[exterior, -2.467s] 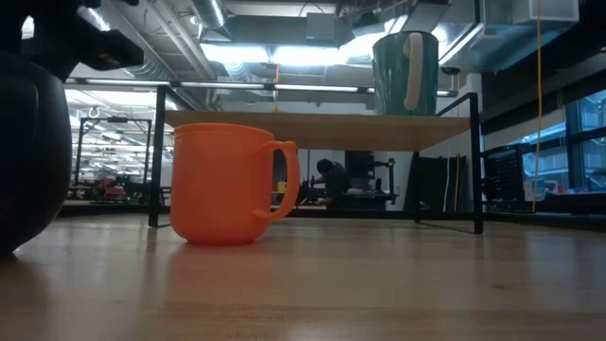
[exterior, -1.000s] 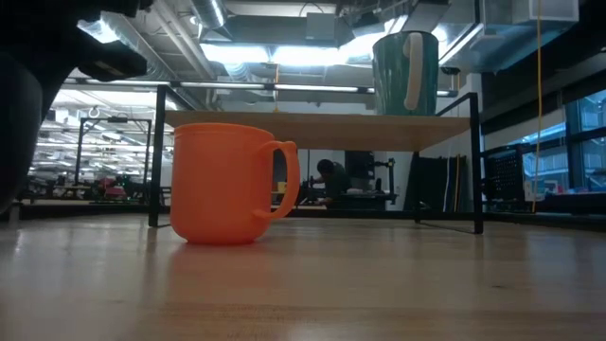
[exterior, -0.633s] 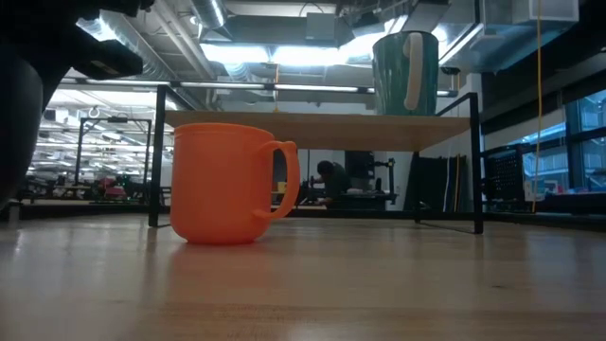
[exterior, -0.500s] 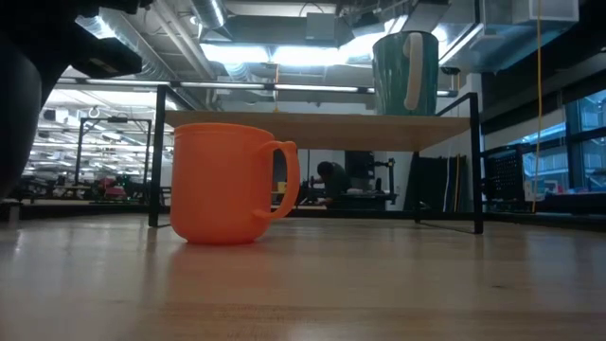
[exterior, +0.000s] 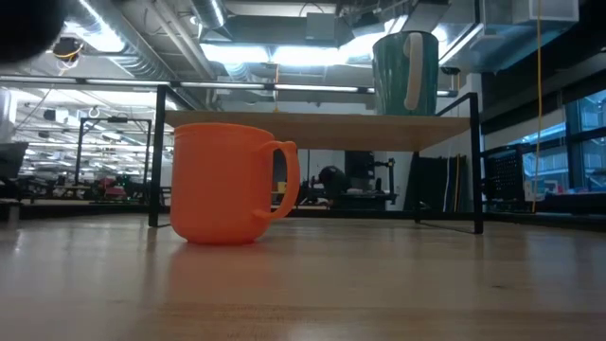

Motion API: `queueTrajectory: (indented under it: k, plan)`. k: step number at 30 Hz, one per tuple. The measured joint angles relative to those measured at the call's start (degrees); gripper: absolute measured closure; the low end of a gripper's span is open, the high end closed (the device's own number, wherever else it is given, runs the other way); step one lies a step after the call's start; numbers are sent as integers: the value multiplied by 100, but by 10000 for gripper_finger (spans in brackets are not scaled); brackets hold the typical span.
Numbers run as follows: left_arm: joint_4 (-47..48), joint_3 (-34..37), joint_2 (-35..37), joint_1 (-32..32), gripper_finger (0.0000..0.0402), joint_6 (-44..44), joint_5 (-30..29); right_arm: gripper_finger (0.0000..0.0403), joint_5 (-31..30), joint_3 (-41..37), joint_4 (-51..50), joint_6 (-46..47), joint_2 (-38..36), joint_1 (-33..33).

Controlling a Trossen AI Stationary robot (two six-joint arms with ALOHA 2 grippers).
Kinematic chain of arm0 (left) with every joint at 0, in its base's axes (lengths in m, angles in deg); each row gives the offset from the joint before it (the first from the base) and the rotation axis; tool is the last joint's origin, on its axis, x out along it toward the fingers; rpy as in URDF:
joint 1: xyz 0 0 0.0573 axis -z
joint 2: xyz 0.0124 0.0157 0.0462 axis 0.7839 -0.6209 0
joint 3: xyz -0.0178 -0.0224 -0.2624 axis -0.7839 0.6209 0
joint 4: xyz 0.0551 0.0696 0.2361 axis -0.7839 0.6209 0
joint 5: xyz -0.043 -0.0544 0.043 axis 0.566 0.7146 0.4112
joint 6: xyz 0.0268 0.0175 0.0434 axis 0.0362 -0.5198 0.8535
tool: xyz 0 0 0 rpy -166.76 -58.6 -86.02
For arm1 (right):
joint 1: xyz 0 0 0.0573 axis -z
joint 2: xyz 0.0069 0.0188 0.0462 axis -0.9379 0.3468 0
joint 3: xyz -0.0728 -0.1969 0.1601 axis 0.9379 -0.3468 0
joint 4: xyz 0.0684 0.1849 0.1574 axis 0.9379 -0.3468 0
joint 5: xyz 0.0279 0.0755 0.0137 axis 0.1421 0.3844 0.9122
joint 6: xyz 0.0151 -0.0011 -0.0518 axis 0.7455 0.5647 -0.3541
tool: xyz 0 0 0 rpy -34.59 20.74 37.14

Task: Stack small to large cups/mugs on shelf
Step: Put the blue mug on the shelf

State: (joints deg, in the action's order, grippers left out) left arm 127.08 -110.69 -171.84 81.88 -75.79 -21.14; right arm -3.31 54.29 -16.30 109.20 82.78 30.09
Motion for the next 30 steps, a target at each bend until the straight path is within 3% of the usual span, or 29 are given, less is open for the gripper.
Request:
queueTrajectory:
  k: [7, 11, 14, 25, 30]
  plan:
    - [963, -2073, -149, -520, 389, 806, -940, 289, 0, 0, -82, -42, 0, 0]
    - [1716, -3221, -694, -974, 389, 1779, -1252, 289, -26, 0, 168, -35, -3, 0]
    - [2147, -3846, -1220, -1278, 389, 2469, -1256, 289, -442, 0, 631, -73, -85, -29]
    - [1356, -4136, -1720, -2024, 387, 5063, -739, 289, -3714, 7, 1280, -413, -822, -871]
    - [1088, -4134, -1776, -2637, 388, 5756, -788, 289, -4284, 7, 1064, -381, -933, -1175]
